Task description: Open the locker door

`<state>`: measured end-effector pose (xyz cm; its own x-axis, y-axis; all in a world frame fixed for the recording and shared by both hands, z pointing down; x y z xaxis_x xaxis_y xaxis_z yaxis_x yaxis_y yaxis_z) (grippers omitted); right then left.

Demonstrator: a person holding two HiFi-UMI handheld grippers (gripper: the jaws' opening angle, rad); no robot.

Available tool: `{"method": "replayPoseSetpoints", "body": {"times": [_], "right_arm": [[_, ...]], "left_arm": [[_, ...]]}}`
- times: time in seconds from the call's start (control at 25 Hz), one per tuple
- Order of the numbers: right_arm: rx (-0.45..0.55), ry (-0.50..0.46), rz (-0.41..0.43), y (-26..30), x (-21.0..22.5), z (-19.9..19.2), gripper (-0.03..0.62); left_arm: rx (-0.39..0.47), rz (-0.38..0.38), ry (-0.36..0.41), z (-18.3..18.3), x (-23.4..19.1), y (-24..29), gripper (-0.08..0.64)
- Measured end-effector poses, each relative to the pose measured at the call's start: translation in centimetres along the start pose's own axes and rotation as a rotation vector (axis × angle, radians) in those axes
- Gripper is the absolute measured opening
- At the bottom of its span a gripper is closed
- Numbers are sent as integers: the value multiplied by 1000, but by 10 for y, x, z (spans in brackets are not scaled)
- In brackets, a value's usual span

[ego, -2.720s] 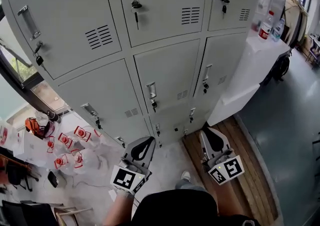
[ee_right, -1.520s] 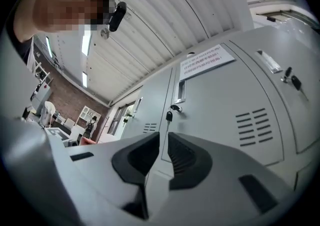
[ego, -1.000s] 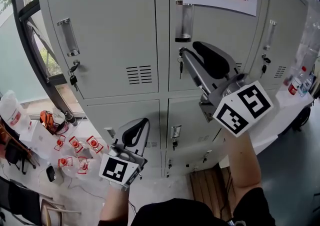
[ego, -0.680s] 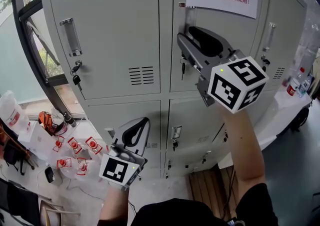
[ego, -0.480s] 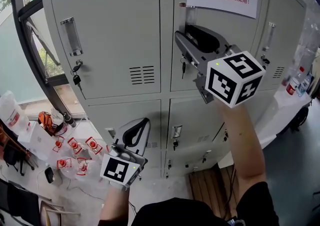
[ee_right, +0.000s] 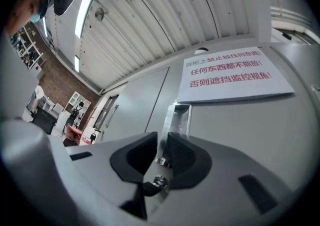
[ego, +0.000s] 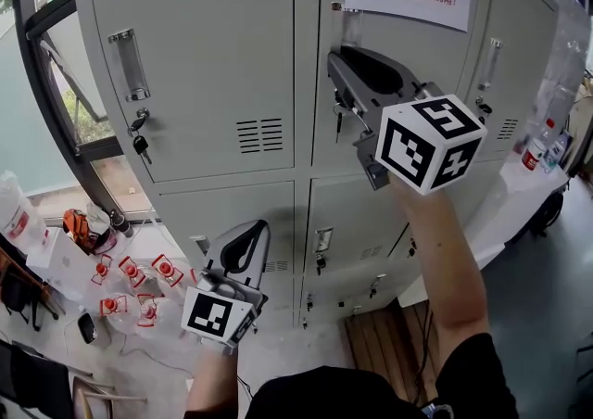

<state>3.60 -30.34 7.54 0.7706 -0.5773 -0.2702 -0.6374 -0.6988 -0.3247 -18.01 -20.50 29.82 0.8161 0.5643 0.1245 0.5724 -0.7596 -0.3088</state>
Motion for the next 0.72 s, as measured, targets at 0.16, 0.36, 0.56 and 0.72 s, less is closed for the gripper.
{"method": "replayPoseSetpoints", "body": {"times": [0.16,0.36,0.56,0.72], "right_arm": [[8,2,7,-12,-3,5,64],[17,21,26,-39,-11,18,61],[22,58,38,-72,-16,29,61],[45,116,82,-99,-16,35,60]], "left_arm": [[2,-15,-13,-2,3,0,23],[-25,-52,-19,-9,10,3,23],[-25,-123,-31,-10,24,14,23],[-22,-196,-42,-12,37,24,23]]}}
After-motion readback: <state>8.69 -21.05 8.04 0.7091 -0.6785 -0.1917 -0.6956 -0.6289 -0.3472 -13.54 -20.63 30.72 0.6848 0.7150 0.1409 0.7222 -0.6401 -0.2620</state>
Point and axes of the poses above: the fingertips, and each gripper's own axes: y forward along the fingers, x to its right, z out of its top, the point moved 9 cm from there along -y, backward along the fingers, and after that the axes turned 2 degrees about -y, right-handed, at the moved point
